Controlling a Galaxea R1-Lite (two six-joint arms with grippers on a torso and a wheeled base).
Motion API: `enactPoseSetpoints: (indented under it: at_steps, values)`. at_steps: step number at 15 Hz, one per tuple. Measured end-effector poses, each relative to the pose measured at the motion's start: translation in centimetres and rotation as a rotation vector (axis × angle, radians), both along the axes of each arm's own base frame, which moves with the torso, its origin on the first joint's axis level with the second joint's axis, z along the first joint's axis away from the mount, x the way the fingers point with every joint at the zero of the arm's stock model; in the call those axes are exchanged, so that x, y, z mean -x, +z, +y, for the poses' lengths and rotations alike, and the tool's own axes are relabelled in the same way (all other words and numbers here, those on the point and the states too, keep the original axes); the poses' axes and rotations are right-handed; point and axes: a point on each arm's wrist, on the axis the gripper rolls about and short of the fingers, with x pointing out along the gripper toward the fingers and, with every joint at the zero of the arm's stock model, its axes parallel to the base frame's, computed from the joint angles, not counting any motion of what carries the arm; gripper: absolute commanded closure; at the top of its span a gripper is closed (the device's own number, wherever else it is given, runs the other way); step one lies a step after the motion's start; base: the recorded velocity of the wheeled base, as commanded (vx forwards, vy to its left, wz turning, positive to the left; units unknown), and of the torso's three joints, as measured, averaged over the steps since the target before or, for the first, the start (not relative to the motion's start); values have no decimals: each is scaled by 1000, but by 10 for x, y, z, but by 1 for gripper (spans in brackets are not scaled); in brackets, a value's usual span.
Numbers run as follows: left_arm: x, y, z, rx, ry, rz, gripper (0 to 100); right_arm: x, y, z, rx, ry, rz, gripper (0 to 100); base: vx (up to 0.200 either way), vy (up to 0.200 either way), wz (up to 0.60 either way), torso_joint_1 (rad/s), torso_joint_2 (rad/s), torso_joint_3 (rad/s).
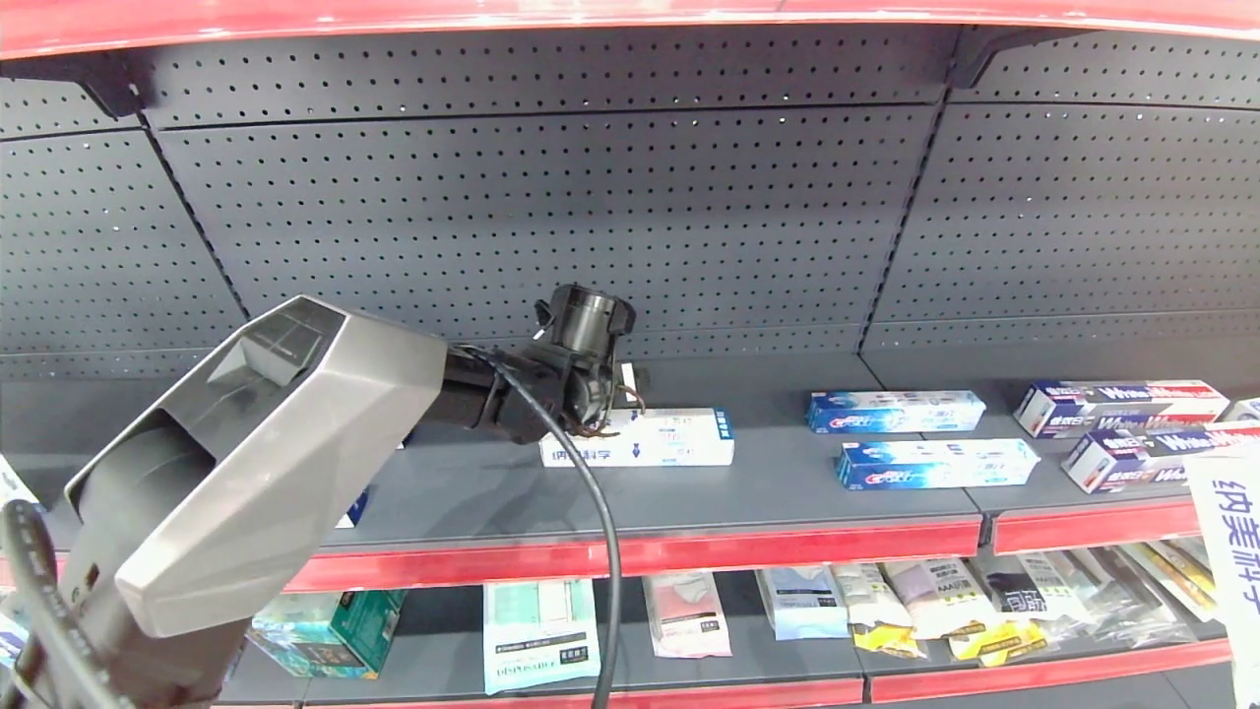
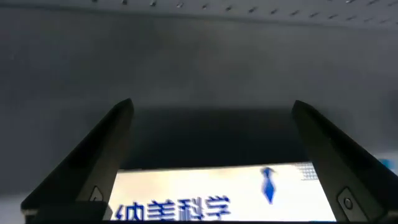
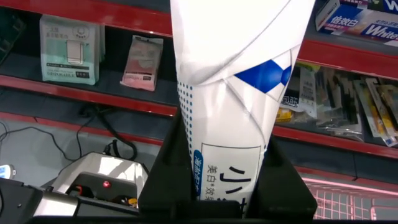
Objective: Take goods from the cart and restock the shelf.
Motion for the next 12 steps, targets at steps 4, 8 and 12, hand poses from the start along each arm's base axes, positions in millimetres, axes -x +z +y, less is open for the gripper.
enactPoseSetpoints:
  at_steps: [4, 8, 12]
  values:
    - [-9, 2, -11, 33, 14, 11, 0, 1, -1, 0, -5, 11, -1, 100, 0, 0, 0, 0, 0, 0]
    - [-13, -2, -25, 43, 40, 59, 0, 1, -1, 0, -5, 11, 0, 100, 0, 0, 0, 0, 0, 0]
    - [-15, -26, -28, -14, 60, 111, 0, 1, -1, 0, -5, 11, 0, 100, 0, 0, 0, 0, 0, 0]
